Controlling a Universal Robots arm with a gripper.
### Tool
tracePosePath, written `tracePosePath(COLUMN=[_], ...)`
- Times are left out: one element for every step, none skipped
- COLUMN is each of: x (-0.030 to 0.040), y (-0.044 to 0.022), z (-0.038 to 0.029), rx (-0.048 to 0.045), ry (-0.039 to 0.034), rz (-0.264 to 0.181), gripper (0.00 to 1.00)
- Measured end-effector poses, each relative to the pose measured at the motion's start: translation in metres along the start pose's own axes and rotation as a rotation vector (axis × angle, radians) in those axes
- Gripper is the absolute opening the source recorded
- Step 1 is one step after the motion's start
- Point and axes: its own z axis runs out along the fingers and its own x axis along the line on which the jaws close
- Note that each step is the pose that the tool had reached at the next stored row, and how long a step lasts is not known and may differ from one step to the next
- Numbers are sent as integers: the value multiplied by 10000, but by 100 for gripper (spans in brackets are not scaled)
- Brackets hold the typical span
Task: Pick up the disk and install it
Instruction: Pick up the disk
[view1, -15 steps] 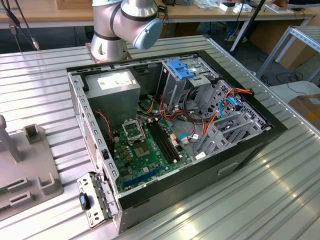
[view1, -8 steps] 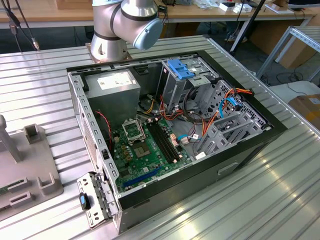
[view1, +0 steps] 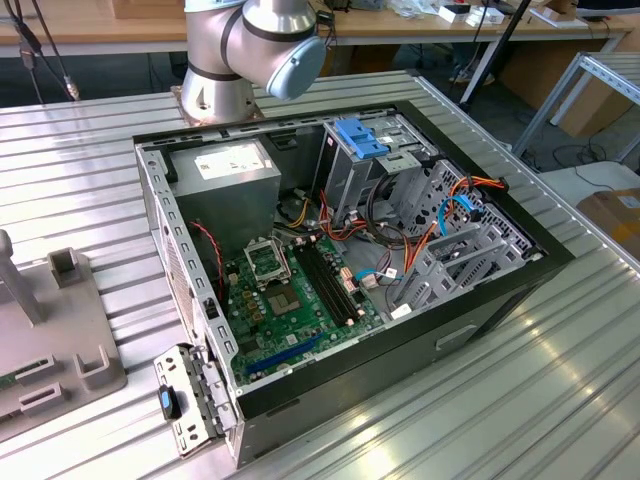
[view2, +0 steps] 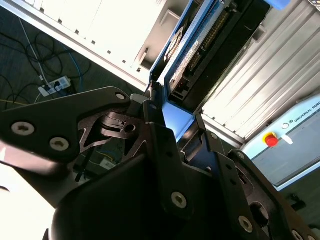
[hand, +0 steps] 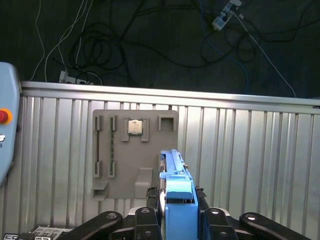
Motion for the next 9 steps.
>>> tracePosePath(x=[0, 1, 1, 2, 3, 3, 4, 4, 4], y=[-7, -14, -24, -33, -40, -48, -56, -61, -70], z=[0, 0, 0, 0, 0, 0, 0, 0, 0], rx=[-1, 0, 0, 0, -1, 1, 0, 0, 0], ry=[0, 0, 0, 0, 0, 0, 0, 0, 0], rz=[0, 0, 0, 0, 0, 0, 0, 0, 0], gripper=[37, 37, 37, 37, 37, 37, 37, 37, 37])
